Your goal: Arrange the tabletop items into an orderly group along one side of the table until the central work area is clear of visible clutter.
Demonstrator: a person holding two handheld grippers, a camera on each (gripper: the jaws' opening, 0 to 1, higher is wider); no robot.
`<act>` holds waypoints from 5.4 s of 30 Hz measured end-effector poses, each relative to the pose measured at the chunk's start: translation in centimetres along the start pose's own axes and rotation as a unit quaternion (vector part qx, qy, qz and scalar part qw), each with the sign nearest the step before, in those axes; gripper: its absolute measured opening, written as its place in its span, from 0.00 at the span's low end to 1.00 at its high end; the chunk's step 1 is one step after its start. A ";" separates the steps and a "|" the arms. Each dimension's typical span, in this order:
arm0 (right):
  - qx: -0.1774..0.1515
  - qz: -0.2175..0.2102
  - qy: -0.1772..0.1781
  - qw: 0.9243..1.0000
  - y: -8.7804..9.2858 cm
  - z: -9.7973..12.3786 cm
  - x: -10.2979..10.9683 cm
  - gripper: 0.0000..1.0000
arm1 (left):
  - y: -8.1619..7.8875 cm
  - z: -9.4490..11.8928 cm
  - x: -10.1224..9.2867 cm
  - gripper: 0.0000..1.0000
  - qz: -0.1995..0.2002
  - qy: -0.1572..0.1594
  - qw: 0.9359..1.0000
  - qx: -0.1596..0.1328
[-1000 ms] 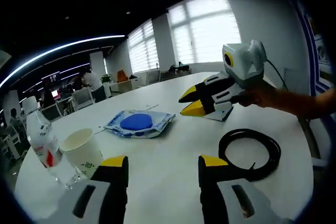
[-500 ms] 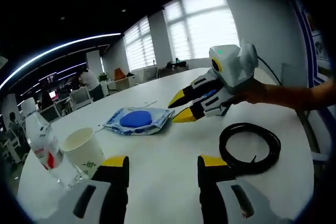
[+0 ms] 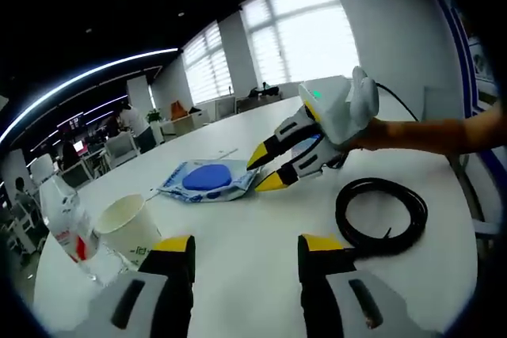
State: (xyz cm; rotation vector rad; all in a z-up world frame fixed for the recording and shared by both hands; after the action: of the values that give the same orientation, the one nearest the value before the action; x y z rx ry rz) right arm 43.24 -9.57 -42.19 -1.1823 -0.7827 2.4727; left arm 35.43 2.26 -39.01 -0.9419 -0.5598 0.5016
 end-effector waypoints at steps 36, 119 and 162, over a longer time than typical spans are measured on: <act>0.022 0.238 0.069 0.969 -0.4 -2.2 -0.4 0.00 | 0.7 -0.8 0.5 0.51 -0.018 -0.003 1.000 0.018; -0.030 0.331 0.116 0.936 0.4 2.6 -1.1 0.00 | -4.1 -15.4 5.4 0.30 -0.609 -0.137 0.775 0.096; -0.024 0.356 0.129 0.925 1.3 5.4 -0.7 0.00 | -5.0 -12.8 4.1 0.00 -0.644 -0.181 0.739 0.083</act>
State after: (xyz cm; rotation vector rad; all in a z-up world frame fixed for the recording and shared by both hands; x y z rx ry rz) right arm 39.42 -12.81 -39.74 -2.0524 -0.3726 2.7297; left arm 47.51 -5.49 -39.81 -0.1012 -1.3314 -0.5557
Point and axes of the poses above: the point that each gripper's makers call its tool centre point, and the gripper's own axes: z roughly backward along the fingers, x roughly to its left, y roughly out of its underside, the point moved 1 cm from there along z, roughly backward along the fingers, and after that the axes turned 6 degrees about x, right-handed, at the moved point
